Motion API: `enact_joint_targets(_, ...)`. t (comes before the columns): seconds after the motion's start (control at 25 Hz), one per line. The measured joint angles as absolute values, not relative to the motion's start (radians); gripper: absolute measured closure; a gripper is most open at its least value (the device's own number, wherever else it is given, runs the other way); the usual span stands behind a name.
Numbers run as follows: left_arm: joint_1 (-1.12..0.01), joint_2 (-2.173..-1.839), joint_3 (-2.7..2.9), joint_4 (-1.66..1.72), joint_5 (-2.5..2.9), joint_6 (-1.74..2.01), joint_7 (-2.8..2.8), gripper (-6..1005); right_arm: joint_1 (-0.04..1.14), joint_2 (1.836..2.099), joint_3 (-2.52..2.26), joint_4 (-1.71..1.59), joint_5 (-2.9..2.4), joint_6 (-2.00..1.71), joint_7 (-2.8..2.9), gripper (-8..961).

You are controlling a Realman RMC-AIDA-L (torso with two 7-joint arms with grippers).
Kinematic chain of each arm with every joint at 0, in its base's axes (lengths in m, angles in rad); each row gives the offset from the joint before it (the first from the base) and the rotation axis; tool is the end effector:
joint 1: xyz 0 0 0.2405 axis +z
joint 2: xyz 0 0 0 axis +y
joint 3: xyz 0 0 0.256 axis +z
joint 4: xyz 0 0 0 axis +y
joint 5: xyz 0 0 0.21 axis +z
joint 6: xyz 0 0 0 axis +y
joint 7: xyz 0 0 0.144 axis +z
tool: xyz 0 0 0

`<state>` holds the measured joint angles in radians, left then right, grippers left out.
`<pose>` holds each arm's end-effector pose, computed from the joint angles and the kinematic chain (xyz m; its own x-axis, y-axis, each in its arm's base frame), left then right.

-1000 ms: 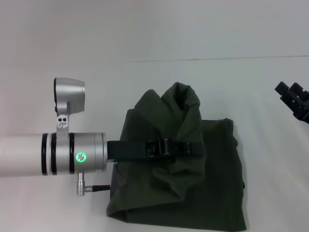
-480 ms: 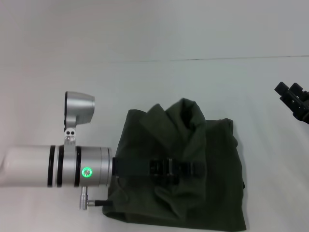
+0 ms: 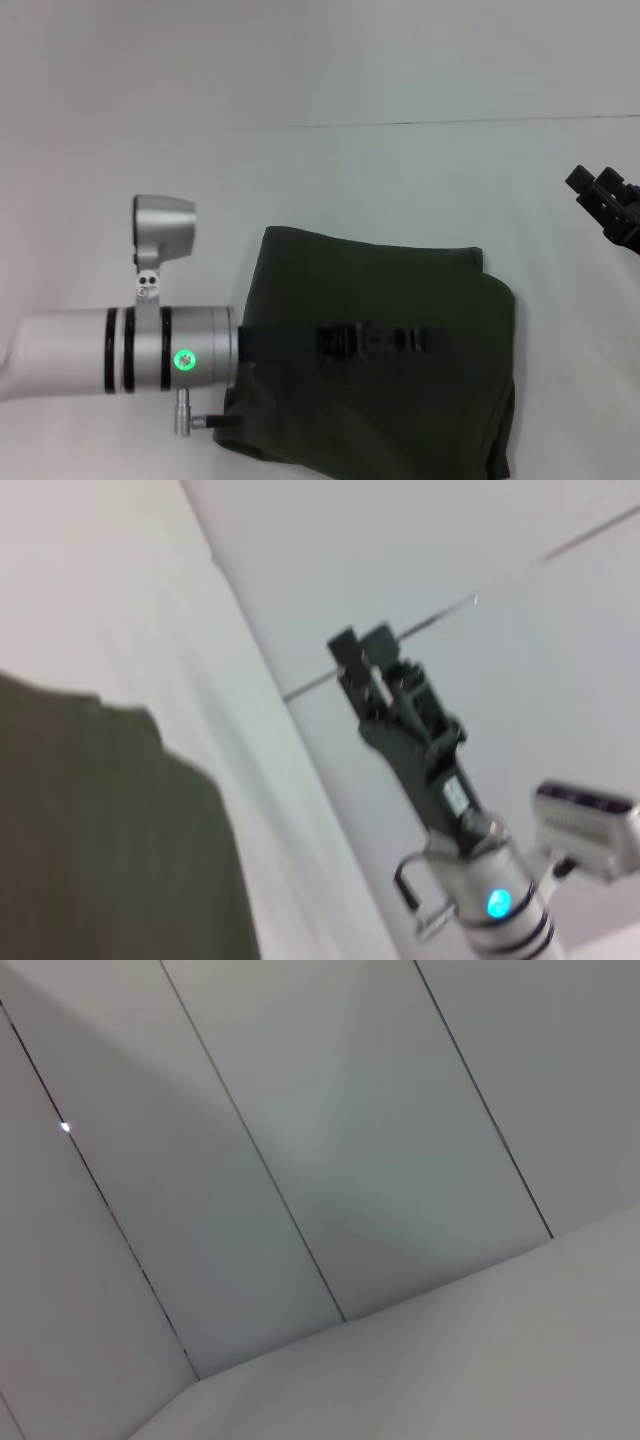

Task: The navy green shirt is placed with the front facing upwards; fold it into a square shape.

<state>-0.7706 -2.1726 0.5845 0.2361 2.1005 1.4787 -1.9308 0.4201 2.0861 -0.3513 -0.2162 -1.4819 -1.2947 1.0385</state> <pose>-0.1910 0.3153 -0.1057 0.3107 0.8947 0.3208 0.7766 -0.4336 0.4570 0.3390 0.3180 0.0078 0.3499 -0.1877 -0.9178 -0.8945 -0.3581 -0.2678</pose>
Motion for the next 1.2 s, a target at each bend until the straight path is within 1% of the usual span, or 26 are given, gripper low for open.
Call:
enact_joint_targets(0.12,-0.749,-2.169,0.584,0.247,2.03,1.49,-1.913,543,0.418,2.086,-0.353,-0.217,-1.482,-1.298,1.042,363)
enact_joint_targets(0.32,-0.703,-2.166,0.584,0.316,1.95,1.566,-1.856,433,0.414,2.075,-0.4,-0.273,-1.526,-1.348,1.149,363)
enact_joint_targets(0.52,-0.631,-2.157,0.583,0.461,1.921,1.663,-1.814,194,0.412,2.06,-0.491,-0.485,-1.641,-1.431,1.46,362)
enact_joint_targets(0.56,-0.615,-2.152,0.582,0.49,1.918,1.678,-1.812,180,0.413,2.054,-0.506,-0.536,-1.67,-1.449,1.539,362)
enact_joint_targets(0.64,-0.595,-2.137,0.582,0.533,1.921,1.701,-1.812,153,0.424,2.031,-0.537,-0.623,-1.736,-1.479,1.705,362)
enact_joint_targets(0.68,-0.586,-2.123,0.581,0.553,1.925,1.712,-1.815,139,0.435,2.013,-0.556,-0.662,-1.773,-1.49,1.807,361)
enact_joint_targets(0.8,-0.565,-2.087,0.581,0.582,1.943,1.748,-1.817,125,0.488,1.937,-0.618,-0.725,-1.91,-1.52,2.081,360)
enact_joint_targets(0.88,-0.555,-2.07,0.58,0.612,1.962,1.772,-1.817,124,0.534,1.9,-0.634,-0.73,-2.02,-1.551,2.22,358)
enact_joint_targets(0.92,-0.548,-2.063,0.579,0.638,1.986,1.793,-1.816,124,0.56,1.887,-0.634,-0.732,-2.085,-1.571,2.278,357)
enact_joint_targets(1.0,-0.538,-2.053,0.579,0.684,2.03,1.826,-1.807,124,0.611,1.872,-0.63,-0.739,-2.204,-1.609,2.37,354)
enact_joint_targets(1.04,-0.53,-2.049,0.578,0.713,2.057,1.841,-1.799,123,0.634,1.871,-0.63,-0.747,-2.26,-1.631,2.403,353)
enact_joint_targets(1.2,-0.505,-2.047,0.577,0.802,2.136,1.866,-1.765,122,0.715,1.884,-0.637,-0.783,-2.443,-1.671,2.485,349)
